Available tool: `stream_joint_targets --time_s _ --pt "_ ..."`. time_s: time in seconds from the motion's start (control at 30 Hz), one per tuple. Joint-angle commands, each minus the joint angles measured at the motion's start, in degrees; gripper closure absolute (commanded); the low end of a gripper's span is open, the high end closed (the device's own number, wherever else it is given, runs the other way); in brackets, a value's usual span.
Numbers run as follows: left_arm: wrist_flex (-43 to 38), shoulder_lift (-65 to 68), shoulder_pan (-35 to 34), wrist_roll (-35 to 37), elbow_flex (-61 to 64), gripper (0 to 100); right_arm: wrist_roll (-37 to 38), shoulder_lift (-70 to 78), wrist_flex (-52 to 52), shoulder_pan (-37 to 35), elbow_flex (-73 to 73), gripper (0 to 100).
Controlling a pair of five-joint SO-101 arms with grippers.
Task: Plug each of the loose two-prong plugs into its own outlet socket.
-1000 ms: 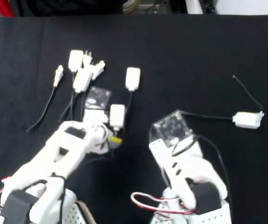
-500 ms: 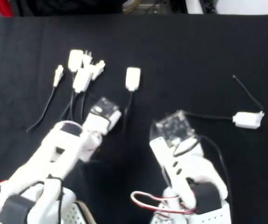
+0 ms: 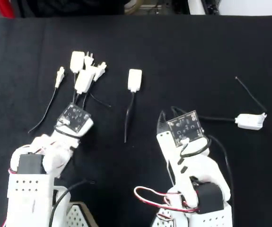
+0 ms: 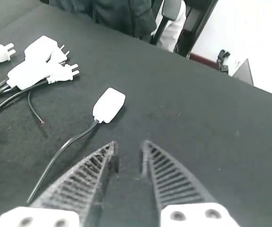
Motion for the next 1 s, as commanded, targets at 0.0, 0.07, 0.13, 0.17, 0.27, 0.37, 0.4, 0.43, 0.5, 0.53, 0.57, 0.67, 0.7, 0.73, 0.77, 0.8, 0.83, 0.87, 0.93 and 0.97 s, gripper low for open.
stream_joint_targets --time_s 0.0,0.07,0.13,0.17,0.27,0.37,0.4,0.43,0.5,0.53,0.57,0.67,0.7,0.73,0.77,0.8,0.83,0.87,0.93,0.97 --pt "2.1 1.1 -1.9 -5.6 -0.7 96 -0.4 3.3 -2.4 0.8 -0.8 92.0" --pt "2.4 2.5 -2.0 -7.7 -0.7 89 -0.4 6.9 -4.0 0.9 -1.4 91.5" --pt "2.4 3.5 -3.4 -10.5 -0.7 79 -1.7 12.0 -5.2 2.6 -3.4 91.3" --pt "2.4 3.7 -4.3 -12.5 -0.7 73 -3.0 14.9 -6.0 4.0 -5.0 91.3" --pt "2.1 3.8 -7.4 -18.8 -0.7 61 -5.2 24.4 -7.4 6.9 -11.1 91.3" --pt "2.3 3.8 -9.5 -20.0 -3.3 58 -9.8 34.2 -8.0 7.3 -18.7 91.3" --pt "2.4 3.8 -10.1 -19.9 -4.4 59 -11.1 37.6 -8.2 7.1 -21.1 91.3" --pt "2.4 3.8 -10.6 -19.1 -5.5 60 -12.2 41.0 -8.3 7.0 -23.9 91.3" --pt "2.0 3.8 -10.5 -14.2 -7.7 62 -14.1 48.4 -8.7 7.0 -29.6 91.3" --pt "2.0 3.8 -10.3 -11.6 -8.6 64 -14.8 52.2 -8.7 7.0 -32.3 91.3" --pt "1.8 3.8 -9.7 -9.1 -9.4 66 -15.2 56.0 -8.4 7.1 -34.9 91.3" --pt "-0.1 3.8 -5.7 -0.9 -10.2 74 -15.3 65.6 -8.9 7.3 -40.7 91.3" --pt "-0.9 3.8 -4.2 1.9 -10.4 76 -15.3 68.5 -9.0 7.5 -42.8 91.3" --pt "-1.8 3.8 -2.7 4.3 -10.4 77 -15.3 71.4 -9.3 8.2 -45.0 91.3" --pt "-2.4 3.8 -1.0 6.2 -10.4 79 -15.3 74.2 -10.5 9.3 -46.8 91.3" --pt "-3.0 3.8 0.2 7.9 -10.4 79 -16.1 77.1 -11.7 10.6 -48.9 91.3" --pt "-3.6 3.8 1.2 9.7 -10.4 79 -17.6 79.9 -12.7 11.8 -51.0 91.3" --pt "-4.4 3.8 1.5 11.4 -10.4 79 -18.9 82.8 -13.0 12.6 -53.6 91.3" --pt "-6.9 3.8 1.0 15.2 -10.5 79 -19.6 88.7 -12.2 12.9 -59.3 91.3" --pt "-8.1 3.7 -0.2 17.4 -10.4 79 -19.3 91.6 -10.9 12.7 -62.2 91.3"
